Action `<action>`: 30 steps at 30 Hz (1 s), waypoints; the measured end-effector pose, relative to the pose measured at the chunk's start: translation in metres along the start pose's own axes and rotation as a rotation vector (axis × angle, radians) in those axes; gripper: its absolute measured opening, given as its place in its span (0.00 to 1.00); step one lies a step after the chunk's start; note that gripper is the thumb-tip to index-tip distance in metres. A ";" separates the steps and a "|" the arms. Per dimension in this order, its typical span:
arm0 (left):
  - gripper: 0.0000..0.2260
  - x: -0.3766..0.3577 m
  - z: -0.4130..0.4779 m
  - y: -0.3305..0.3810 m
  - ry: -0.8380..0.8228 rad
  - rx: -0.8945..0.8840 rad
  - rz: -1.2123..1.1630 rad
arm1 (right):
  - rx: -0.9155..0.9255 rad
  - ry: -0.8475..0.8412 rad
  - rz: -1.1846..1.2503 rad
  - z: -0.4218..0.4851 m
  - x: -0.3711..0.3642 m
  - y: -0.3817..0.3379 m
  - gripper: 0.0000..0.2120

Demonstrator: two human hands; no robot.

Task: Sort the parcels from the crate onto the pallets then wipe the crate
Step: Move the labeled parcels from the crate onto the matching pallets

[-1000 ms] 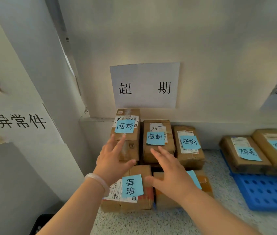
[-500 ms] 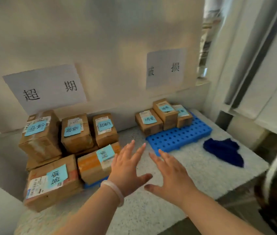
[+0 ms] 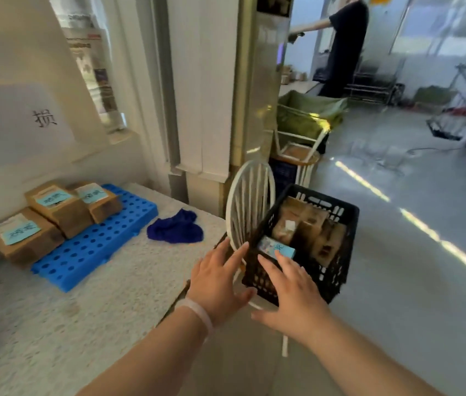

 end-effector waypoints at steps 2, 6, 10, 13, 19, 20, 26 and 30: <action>0.40 -0.017 0.012 0.017 -0.046 -0.033 -0.003 | -0.069 -0.004 0.038 -0.006 -0.007 0.028 0.48; 0.38 -0.045 0.045 0.036 -0.112 -0.078 -0.030 | -0.169 -0.039 0.098 -0.006 -0.016 0.069 0.46; 0.36 -0.074 0.083 0.040 -0.215 -0.058 -0.084 | -0.266 -0.077 0.138 0.011 -0.025 0.102 0.44; 0.35 -0.093 0.119 0.030 -0.276 -0.009 -0.117 | -0.340 -0.106 0.170 0.040 -0.027 0.123 0.44; 0.35 -0.112 0.223 0.012 -0.355 0.027 -0.143 | -0.448 -0.156 0.251 0.133 -0.029 0.157 0.43; 0.35 -0.116 0.242 0.009 -0.376 0.032 -0.145 | -0.463 -0.167 0.257 0.148 -0.029 0.162 0.43; 0.35 -0.144 0.335 -0.012 -0.478 0.089 -0.179 | -0.558 -0.230 0.345 0.218 -0.038 0.195 0.42; 0.34 -0.174 0.368 -0.012 -0.557 0.106 -0.206 | -0.626 -0.291 0.490 0.248 -0.057 0.218 0.39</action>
Point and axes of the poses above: each hand's wrist, its own z-axis towards the middle knuckle, its own x-axis out of the back of the hand, y = z × x, the point moved 2 cm from there along z, towards the middle knuckle, and after that the axes turned 10 degrees about -z, right-handed, at the moved point
